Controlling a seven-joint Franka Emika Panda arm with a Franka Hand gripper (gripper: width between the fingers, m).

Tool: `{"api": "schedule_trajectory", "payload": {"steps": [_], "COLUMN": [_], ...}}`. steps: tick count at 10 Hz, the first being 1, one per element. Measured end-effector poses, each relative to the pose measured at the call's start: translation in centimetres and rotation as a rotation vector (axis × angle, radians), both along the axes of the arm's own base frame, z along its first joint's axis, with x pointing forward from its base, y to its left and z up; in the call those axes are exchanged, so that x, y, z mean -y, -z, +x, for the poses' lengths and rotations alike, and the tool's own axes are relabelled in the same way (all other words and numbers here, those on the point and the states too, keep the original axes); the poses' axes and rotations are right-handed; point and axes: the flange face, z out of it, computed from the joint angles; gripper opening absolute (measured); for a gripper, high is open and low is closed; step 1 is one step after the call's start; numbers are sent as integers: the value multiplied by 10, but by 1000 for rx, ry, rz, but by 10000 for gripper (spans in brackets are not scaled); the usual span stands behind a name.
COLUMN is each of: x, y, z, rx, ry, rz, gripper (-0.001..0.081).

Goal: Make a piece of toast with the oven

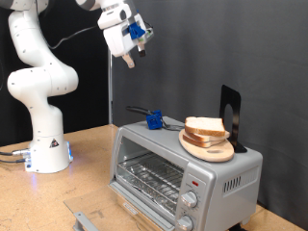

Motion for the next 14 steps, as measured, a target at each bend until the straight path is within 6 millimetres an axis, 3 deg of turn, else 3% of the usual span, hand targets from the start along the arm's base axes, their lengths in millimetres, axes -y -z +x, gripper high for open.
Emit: {"api": "schedule_trajectory", "payload": {"steps": [6, 14], "x": [-9, -19], "y": [50, 94], "z": [33, 41], "rx": [-22, -21], "ry": [-107, -153], "rz": [-45, -78], "gripper": [682, 682]}}
